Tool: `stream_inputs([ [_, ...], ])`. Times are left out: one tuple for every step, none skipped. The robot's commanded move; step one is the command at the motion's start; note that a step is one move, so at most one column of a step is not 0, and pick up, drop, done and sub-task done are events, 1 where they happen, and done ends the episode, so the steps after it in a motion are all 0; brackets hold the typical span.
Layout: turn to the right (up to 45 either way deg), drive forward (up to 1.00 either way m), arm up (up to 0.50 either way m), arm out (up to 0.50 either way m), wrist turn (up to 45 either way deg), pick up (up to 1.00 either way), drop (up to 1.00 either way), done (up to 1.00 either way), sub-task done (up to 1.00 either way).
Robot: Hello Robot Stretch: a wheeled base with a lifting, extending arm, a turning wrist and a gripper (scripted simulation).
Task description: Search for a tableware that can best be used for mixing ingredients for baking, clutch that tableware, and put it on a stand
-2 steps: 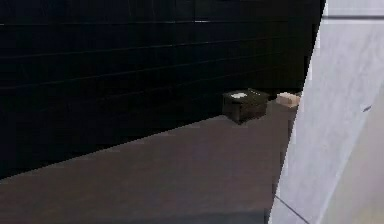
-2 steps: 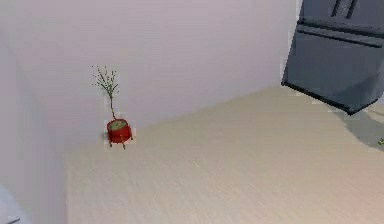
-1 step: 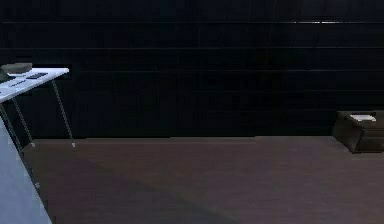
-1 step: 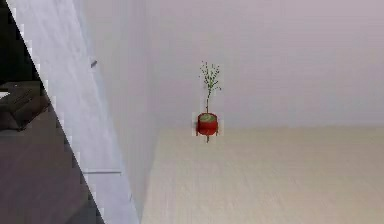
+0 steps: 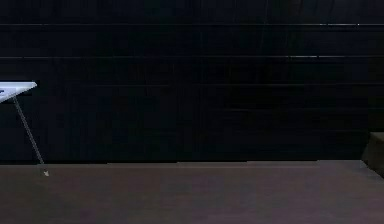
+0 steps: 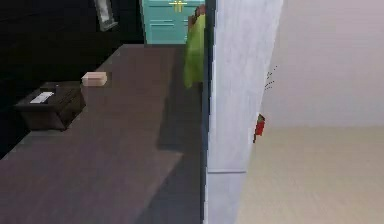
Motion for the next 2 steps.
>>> stream_inputs([
  [-45.0, 0.0, 0.0, 0.0, 0.0, 0.0, 0.0, 0.0, 0.0],
  [0.0, 1.0, 0.0, 0.0, 0.0, 0.0, 0.0, 0.0, 0.0],
])
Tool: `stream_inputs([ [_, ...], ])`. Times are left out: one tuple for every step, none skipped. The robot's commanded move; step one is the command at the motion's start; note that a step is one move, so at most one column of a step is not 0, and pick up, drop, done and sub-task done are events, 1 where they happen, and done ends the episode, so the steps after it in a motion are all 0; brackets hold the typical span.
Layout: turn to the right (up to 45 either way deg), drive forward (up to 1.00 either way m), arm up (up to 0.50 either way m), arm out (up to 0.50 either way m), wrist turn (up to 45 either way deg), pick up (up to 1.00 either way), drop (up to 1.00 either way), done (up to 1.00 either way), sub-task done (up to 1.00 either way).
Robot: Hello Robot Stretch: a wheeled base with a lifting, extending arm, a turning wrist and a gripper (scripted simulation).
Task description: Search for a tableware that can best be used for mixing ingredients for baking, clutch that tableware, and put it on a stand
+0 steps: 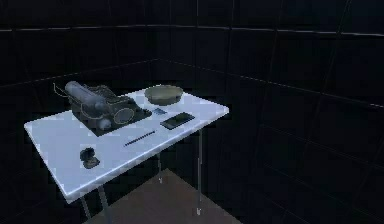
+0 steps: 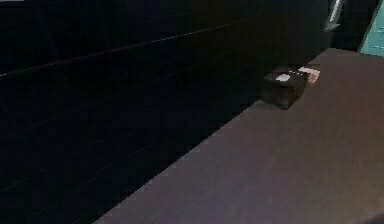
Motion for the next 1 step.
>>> stream_inputs([
  [-6.0, 0.0, 0.0, 0.0, 0.0, 0.0, 0.0, 0.0, 0.0],
])
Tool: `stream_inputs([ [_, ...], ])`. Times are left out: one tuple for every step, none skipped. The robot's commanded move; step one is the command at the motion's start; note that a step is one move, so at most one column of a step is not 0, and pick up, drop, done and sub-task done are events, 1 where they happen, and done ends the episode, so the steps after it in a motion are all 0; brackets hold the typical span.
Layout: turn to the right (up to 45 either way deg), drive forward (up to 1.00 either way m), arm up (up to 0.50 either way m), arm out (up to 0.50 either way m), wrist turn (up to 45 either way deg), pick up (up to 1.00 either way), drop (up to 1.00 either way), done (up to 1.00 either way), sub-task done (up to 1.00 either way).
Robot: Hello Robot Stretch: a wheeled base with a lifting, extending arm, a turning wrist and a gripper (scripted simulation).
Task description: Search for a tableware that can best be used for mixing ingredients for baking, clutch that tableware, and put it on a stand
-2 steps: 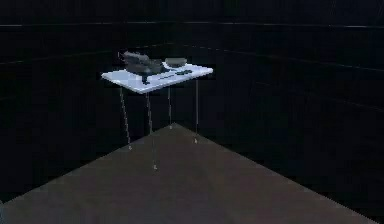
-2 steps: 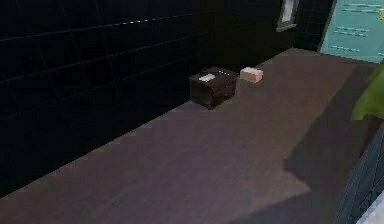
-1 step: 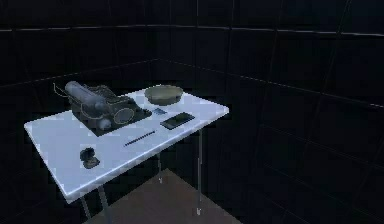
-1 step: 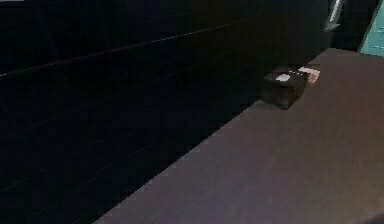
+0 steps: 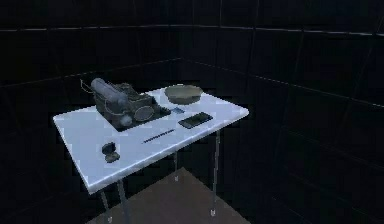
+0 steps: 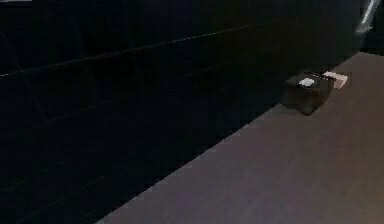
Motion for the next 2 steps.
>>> stream_inputs([
  [0.0, 0.3, 0.0, 0.0, 0.0, 0.0, 0.0, 0.0, 0.0],
  [-45.0, 0.0, 0.0, 0.0, 0.0, 0.0, 0.0, 0.0, 0.0],
])
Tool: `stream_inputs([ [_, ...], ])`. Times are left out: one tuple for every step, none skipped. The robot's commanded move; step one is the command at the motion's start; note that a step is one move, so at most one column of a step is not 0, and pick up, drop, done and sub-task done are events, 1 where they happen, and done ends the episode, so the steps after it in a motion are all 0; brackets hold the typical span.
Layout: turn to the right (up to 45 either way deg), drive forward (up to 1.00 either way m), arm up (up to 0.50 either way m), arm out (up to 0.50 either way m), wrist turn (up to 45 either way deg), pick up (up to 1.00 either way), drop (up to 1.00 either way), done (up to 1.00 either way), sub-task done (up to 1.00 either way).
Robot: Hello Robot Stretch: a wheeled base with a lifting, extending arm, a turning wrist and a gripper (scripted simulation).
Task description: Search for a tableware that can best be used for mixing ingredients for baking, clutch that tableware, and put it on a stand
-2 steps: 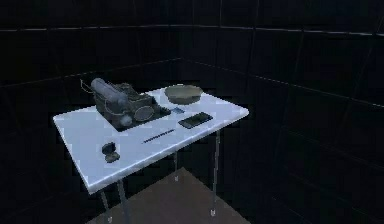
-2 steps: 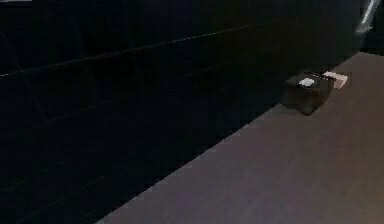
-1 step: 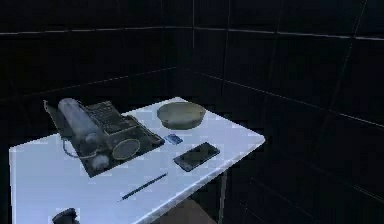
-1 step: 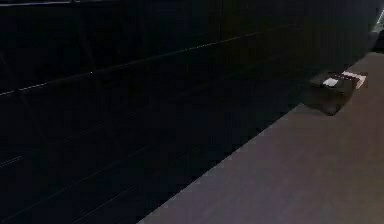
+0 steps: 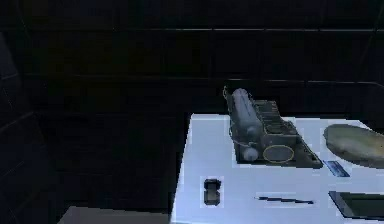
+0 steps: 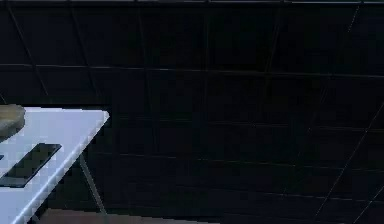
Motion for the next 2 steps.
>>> stream_inputs([
  [-42.0, 0.0, 0.0, 0.0, 0.0, 0.0, 0.0, 0.0, 0.0],
  [0.0, 0.0, 0.5, 0.0, 0.0, 0.0, 0.0, 0.0, 0.0],
])
